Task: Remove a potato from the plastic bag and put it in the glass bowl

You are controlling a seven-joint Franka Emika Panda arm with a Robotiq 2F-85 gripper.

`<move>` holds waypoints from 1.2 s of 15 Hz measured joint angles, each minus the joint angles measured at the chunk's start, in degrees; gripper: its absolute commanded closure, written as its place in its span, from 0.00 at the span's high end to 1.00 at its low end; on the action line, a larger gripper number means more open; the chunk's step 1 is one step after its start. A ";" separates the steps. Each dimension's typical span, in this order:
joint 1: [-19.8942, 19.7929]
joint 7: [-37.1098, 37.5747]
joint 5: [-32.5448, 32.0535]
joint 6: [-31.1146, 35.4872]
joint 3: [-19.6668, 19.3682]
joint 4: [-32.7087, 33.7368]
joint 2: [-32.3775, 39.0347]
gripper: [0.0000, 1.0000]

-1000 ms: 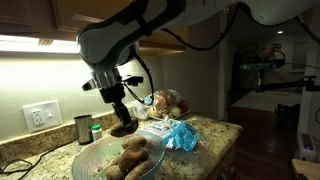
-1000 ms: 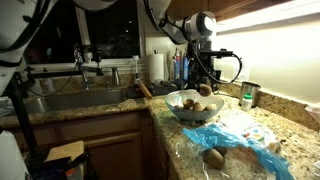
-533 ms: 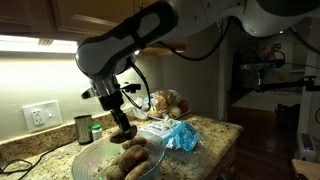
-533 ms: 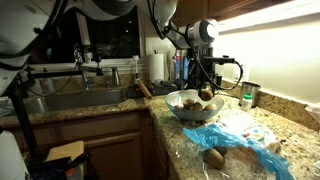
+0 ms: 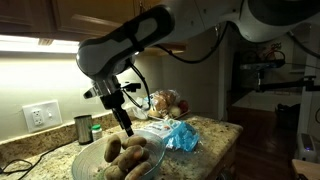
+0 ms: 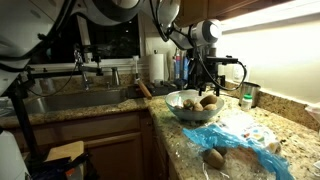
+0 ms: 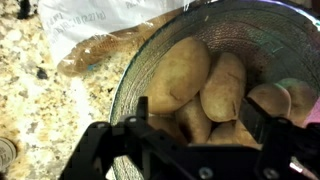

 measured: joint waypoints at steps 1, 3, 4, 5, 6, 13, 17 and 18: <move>-0.06 0.00 -0.03 -0.17 -0.29 0.06 -0.22 1.00; -0.09 0.02 -0.13 -0.33 -1.19 0.02 -0.90 1.00; -0.16 0.18 -0.25 -0.35 -1.70 -0.02 -1.20 1.00; -0.24 0.51 -0.39 -0.35 -2.23 -0.07 -1.42 1.00; -0.27 0.96 -0.50 -0.35 -2.84 -0.24 -1.64 1.00; -0.61 7.96 -2.35 -0.20 -5.41 -4.69 -4.28 1.00; -0.58 12.67 -4.72 2.22 -5.52 -9.59 -6.24 1.00; -0.50 14.12 -5.72 3.77 -5.52 -11.63 -7.16 1.00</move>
